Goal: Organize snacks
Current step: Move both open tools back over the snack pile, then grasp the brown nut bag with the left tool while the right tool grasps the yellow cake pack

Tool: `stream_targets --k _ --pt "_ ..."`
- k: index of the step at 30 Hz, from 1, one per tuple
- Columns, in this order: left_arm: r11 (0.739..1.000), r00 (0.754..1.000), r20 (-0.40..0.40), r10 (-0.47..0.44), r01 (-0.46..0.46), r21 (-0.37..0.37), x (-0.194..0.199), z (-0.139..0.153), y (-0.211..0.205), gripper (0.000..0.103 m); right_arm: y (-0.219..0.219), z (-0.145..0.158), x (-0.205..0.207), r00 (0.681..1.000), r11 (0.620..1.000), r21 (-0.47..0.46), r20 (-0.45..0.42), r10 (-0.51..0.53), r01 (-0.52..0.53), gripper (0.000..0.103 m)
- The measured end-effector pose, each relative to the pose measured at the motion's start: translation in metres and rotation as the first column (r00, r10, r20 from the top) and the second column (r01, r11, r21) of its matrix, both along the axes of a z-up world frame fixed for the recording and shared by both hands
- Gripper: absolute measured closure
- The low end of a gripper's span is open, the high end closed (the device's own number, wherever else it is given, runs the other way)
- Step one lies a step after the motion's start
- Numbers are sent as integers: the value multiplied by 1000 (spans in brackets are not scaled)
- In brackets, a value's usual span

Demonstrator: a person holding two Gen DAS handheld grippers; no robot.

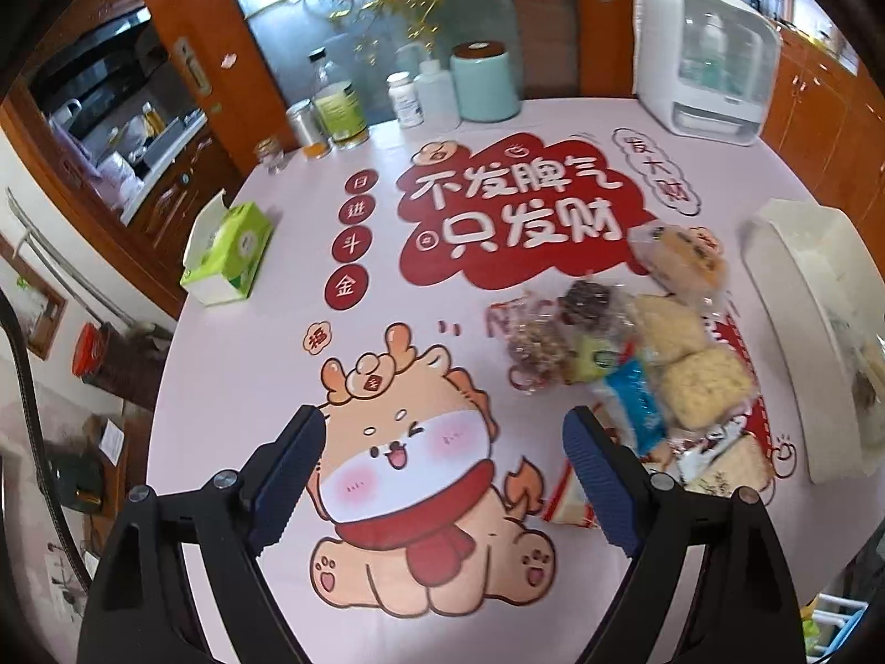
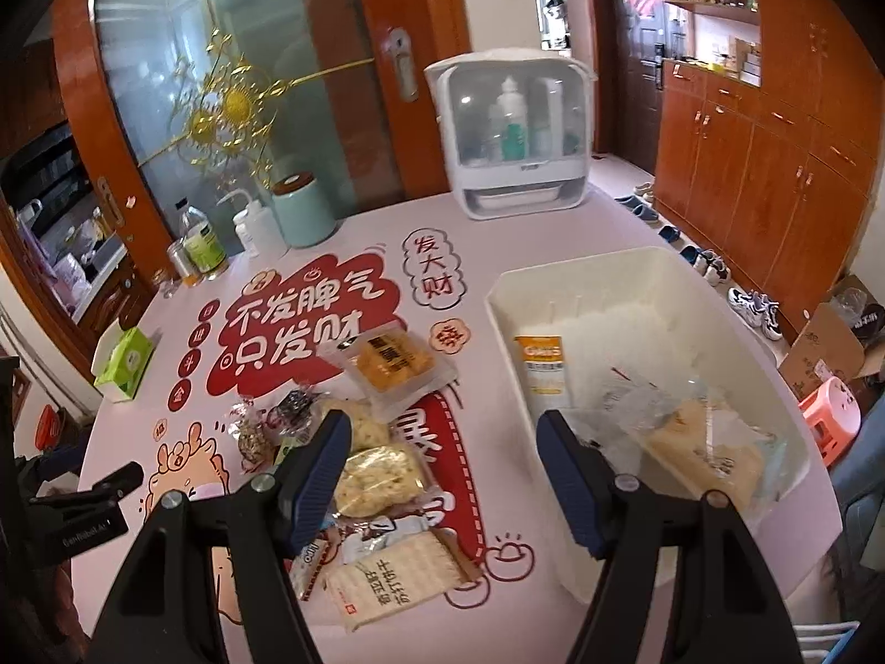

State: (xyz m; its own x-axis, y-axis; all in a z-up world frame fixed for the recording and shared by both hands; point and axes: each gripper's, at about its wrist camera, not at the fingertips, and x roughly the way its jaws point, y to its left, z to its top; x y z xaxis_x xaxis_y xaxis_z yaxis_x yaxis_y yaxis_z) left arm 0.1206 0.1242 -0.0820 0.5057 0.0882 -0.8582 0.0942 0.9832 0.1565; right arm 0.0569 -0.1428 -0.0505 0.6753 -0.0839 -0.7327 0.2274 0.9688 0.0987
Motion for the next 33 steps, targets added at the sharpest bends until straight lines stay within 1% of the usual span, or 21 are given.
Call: stream_targets --k 4,7,11,13,16,18,20,22,26,28,29,30,31,33 --pt "999 1000 -22 7 -8 -31 20 -9 10 16 12 -5 26 997 998 9 -41 59 -58 33" --pt "999 999 -34 1 -2 -51 39 -15 9 16 20 -11 52 991 994 -7 -76 109 -110 33" --pt "997 998 -59 -22 17 -81 70 -27 -1 16 27 -25 91 975 984 -2 -140 174 -176 33" --pt "995 996 -88 -31 23 -94 85 -39 -9 16 27 -37 112 967 982 -8 -175 187 -191 33" --pt "994 988 -150 -28 11 -108 108 -64 -20 16 28 -60 146 954 979 -30 -235 188 -200 33" --pt "994 980 -199 -12 -9 -106 121 -84 -27 16 30 -74 164 946 976 -47 -262 192 -211 33" --pt "993 972 -233 7 -34 -113 129 -101 -29 16 32 -88 179 931 971 -49 -299 210 -235 33" --pt "992 965 -258 33 -63 -108 136 -116 -31 16 37 -101 190 909 962 -33 -338 243 -269 33" --pt "986 951 -302 60 -103 -128 142 -135 -30 16 48 -124 203 880 937 -97 -389 274 -335 33" --pt "985 947 -314 68 -114 -130 143 -141 -30 16 47 -135 208 871 934 -112 -413 267 -339 33" --pt "985 945 -317 74 -120 -127 144 -143 -31 16 46 -140 211 865 935 -103 -424 268 -340 32" --pt "983 944 -321 74 -124 -139 144 -145 -31 16 45 -146 214 860 936 -96 -434 267 -339 29" --pt "981 943 -325 76 -129 -146 145 -147 -31 16 45 -147 215 866 934 -116 -428 260 -338 28" --pt "977 941 -328 81 -140 -160 145 -149 -31 19 47 -152 219 861 925 -135 -432 267 -355 24"
